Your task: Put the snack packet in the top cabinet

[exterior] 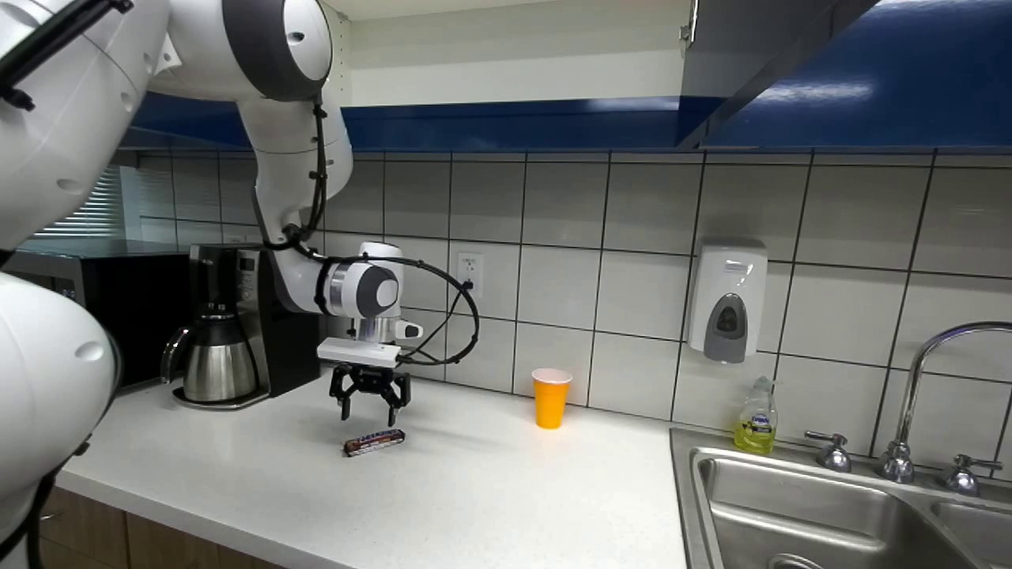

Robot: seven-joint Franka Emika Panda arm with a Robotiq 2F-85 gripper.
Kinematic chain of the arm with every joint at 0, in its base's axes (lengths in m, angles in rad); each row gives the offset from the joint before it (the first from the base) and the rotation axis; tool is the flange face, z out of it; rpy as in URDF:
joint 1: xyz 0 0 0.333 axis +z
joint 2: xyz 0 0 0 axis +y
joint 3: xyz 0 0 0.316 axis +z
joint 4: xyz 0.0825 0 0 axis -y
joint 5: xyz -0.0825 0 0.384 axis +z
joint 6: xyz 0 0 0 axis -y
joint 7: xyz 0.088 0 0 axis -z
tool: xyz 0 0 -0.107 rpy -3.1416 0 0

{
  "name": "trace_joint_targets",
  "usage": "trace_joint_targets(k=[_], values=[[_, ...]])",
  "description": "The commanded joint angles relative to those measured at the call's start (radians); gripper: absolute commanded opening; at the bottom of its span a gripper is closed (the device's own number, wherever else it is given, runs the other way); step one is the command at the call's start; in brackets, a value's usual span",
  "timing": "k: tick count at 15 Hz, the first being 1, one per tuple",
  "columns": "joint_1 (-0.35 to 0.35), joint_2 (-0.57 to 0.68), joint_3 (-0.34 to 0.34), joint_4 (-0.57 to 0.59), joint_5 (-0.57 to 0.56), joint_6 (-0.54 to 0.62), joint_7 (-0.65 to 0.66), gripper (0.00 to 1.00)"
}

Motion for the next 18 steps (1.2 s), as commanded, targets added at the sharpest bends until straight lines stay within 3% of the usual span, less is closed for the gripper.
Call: trace_joint_targets(k=[1, 8, 18], values=[[-0.018, 0.001, 0.018, 0.002, -0.015, -0.003, 0.011, 1.0], [-0.018, -0.019, 0.019, -0.042, 0.042, 0.025, 0.087, 1.0], [0.099, 0.0, -0.107, -0.049, 0.018, 0.143, 0.57, 1.0]])
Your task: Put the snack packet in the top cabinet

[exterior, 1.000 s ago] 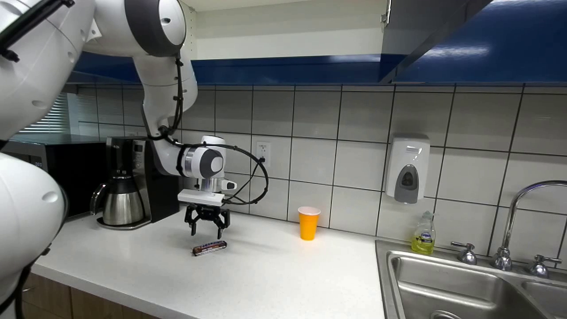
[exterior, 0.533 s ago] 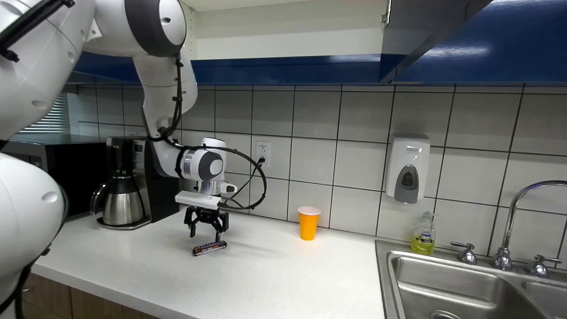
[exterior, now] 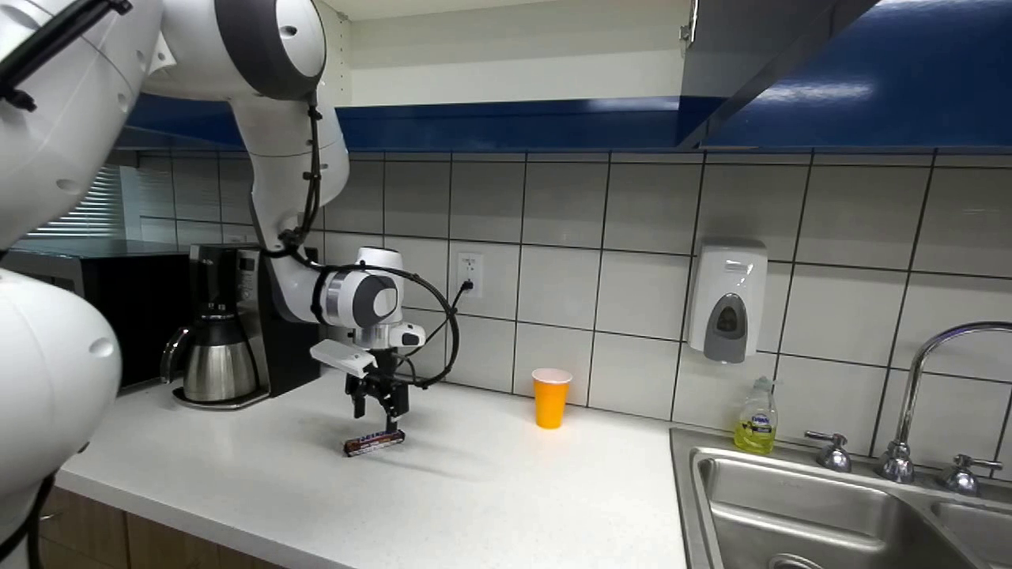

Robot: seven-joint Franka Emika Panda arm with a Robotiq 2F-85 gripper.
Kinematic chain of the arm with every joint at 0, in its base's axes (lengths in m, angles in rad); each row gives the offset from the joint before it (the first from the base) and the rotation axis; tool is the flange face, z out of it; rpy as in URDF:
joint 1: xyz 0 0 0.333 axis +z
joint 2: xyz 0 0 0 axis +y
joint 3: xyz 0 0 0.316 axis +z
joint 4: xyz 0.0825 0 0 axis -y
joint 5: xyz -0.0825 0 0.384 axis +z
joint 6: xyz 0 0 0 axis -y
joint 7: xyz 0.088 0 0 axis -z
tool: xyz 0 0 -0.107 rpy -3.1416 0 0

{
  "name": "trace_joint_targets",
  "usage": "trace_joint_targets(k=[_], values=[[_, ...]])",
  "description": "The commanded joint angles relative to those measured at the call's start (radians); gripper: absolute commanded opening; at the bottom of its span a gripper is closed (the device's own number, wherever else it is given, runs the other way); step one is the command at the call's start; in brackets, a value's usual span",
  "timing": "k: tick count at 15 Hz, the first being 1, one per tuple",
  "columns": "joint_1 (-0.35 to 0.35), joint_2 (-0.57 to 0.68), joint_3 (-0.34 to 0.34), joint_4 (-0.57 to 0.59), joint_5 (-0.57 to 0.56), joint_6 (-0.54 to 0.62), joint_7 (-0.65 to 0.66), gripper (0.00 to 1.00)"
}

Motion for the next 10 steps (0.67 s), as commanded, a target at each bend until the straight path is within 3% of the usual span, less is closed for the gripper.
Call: trace_joint_targets(k=[1, 10], values=[[0.06, 0.001, -0.055, 0.001, -0.025, 0.014, 0.158, 1.0], [0.109, 0.032, -0.09, 0.032, -0.024, -0.01, 0.308, 1.0]])
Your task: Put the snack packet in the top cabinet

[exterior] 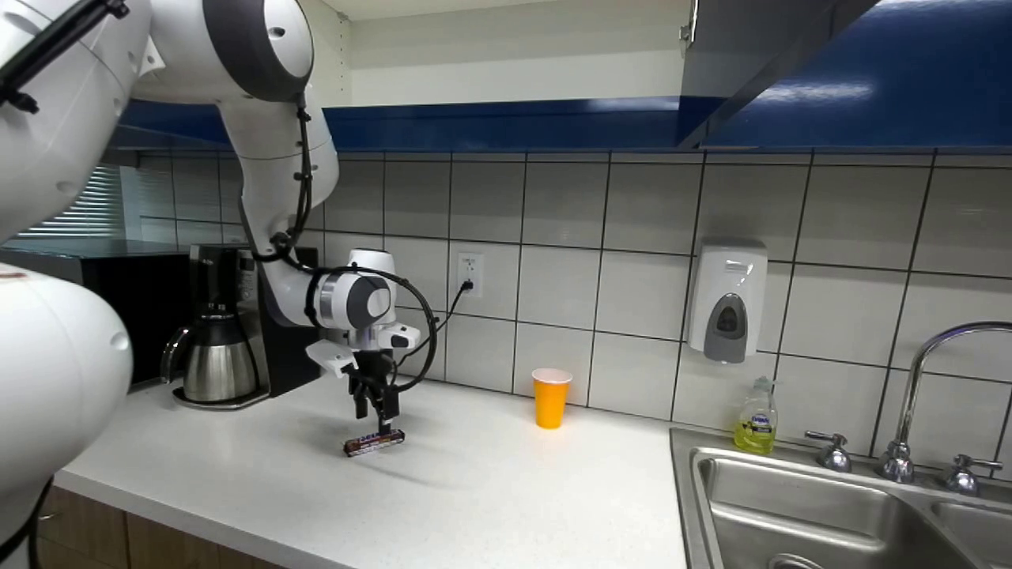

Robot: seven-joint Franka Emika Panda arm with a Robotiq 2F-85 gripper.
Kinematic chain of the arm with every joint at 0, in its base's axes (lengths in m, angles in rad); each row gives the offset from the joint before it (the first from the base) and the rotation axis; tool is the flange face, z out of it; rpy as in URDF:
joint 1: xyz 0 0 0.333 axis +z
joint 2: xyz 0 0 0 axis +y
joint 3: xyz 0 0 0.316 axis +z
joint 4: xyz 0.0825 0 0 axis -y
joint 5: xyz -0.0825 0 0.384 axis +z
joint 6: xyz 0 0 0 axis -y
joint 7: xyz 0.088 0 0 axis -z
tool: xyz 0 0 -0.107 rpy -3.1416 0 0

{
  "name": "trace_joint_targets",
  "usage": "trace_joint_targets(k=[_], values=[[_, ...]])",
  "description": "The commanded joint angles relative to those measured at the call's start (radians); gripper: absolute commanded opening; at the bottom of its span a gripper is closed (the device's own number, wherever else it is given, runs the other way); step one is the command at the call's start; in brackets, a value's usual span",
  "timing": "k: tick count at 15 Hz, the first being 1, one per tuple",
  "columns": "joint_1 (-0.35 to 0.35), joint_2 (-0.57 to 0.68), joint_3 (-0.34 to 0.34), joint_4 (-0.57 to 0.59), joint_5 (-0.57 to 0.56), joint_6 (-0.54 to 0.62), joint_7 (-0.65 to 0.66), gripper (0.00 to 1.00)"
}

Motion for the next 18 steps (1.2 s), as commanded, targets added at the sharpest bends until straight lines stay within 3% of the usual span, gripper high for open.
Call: trace_joint_targets(k=[1, 18], values=[[0.02, 0.023, -0.019, 0.03, -0.021, -0.013, 0.068, 1.0], [0.032, 0.092, -0.033, 0.118, -0.029, -0.1, 0.141, 1.0]])
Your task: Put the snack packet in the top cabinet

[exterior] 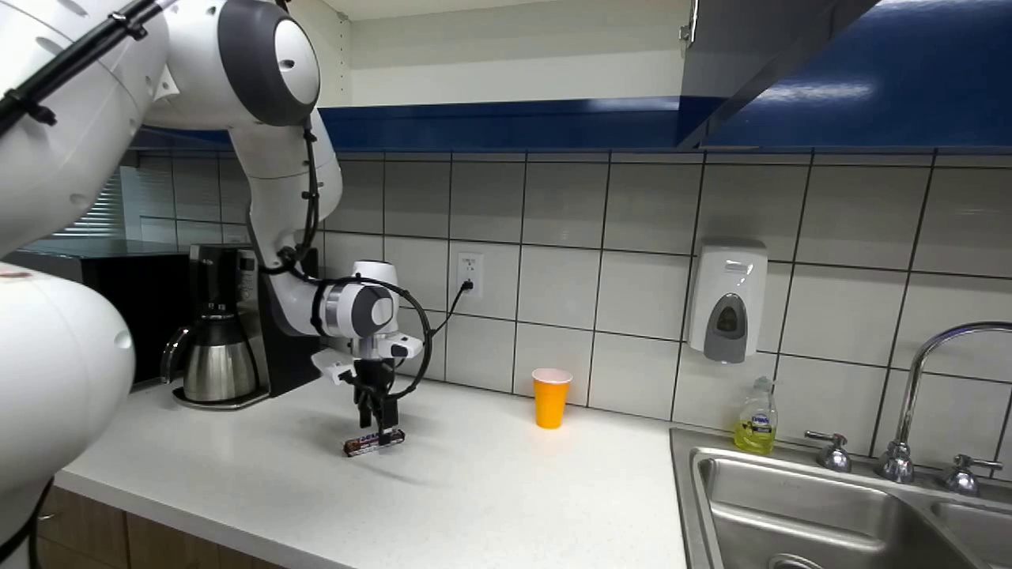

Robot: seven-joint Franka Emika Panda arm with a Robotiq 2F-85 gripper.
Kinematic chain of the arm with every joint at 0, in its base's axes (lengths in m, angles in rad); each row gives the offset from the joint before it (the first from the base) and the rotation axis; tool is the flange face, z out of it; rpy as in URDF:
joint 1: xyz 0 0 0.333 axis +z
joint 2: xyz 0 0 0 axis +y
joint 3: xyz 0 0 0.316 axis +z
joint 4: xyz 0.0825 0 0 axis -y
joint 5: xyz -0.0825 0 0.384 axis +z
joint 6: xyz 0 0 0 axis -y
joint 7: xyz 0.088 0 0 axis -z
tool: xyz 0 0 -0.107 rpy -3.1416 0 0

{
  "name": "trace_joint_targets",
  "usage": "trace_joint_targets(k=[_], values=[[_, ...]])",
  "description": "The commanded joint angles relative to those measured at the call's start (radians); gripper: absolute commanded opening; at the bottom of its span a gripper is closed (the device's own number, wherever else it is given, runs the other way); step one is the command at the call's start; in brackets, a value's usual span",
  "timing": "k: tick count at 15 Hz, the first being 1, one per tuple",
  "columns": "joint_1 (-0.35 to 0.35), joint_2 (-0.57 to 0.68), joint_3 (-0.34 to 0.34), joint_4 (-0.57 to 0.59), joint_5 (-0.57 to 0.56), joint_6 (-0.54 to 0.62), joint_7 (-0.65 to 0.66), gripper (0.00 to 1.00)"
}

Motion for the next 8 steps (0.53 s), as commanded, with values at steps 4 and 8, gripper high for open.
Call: trace_joint_targets(k=[4, 8], values=[[0.013, 0.017, -0.014, 0.047, -0.034, -0.065, 0.052, 1.0], [0.011, 0.019, -0.012, 0.054, -0.039, -0.076, 0.051, 1.0]])
